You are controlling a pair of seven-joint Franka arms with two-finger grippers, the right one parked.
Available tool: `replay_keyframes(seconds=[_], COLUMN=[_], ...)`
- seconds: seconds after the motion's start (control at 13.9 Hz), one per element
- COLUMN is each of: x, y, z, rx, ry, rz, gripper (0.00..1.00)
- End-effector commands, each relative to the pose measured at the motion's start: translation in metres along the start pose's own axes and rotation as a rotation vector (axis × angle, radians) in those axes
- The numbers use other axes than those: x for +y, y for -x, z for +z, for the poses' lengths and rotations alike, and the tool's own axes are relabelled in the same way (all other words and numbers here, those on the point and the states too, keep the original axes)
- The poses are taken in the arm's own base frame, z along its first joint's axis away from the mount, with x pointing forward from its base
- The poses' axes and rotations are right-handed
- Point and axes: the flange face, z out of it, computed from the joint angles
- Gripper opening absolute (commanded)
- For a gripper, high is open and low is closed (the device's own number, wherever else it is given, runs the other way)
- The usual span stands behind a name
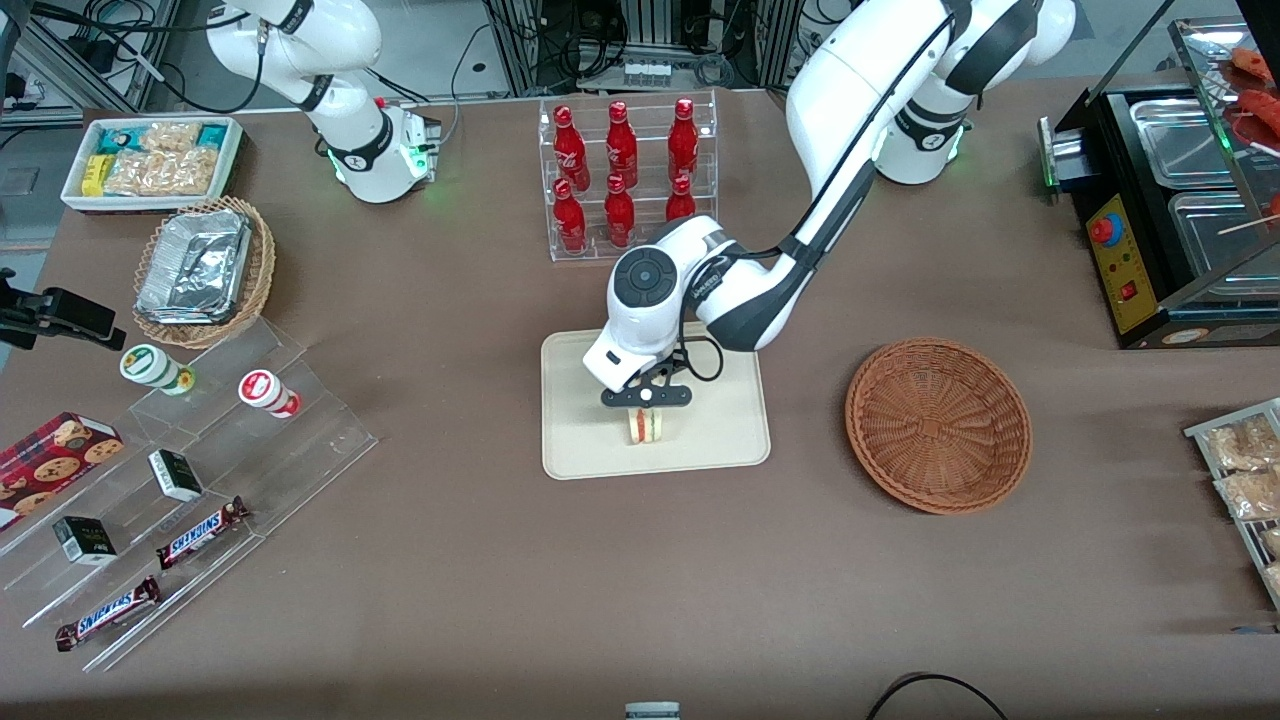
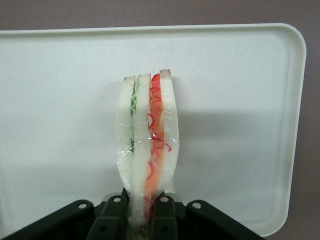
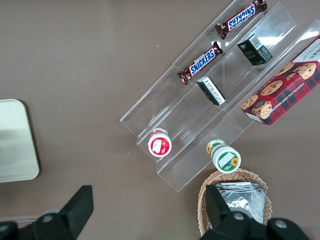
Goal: Place sandwich from basket to tray
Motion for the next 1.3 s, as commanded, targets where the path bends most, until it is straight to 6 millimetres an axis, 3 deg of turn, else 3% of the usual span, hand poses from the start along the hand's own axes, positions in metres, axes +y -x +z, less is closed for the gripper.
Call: replay_keyframes(seconds=[0.0, 0.07, 0.14, 0.22, 0.5, 0.65, 0.79, 0.86, 0.94, 1.08, 1.23], x=[0.010, 0.009, 0.009, 0.008, 0.007, 0.005, 0.002, -0.007, -0.030, -0.066, -0.118], y=[0.003, 0.004, 0.003, 0.003, 0.001, -0.001, -0.002, -0.002, -0.015, -0.023, -0.040], z=[0.010, 0.013, 0.016, 0.018, 0.005, -0.021, -0.064, -0.091, -0.122, -0.176, -0.225], rx=[0.017, 0.021, 0.024, 0.034, 0.052, 0.060, 0.087, 0.086, 0.090, 0.094, 0.071], ry=[-0.015, -0.024, -0.029, -0.041, -0.049, -0.047, -0.029, -0.051, -0.066, -0.094, -0.102], rz=[0.004, 0.001, -0.005, 0.015, 0.013, 0.001, -0.012, -0.024, -0.060, -0.115, -0.173], gripper=[0.00, 0.02, 0.41, 0.99, 1.00, 1.00, 1.00, 1.00, 1.00, 1.00, 1.00])
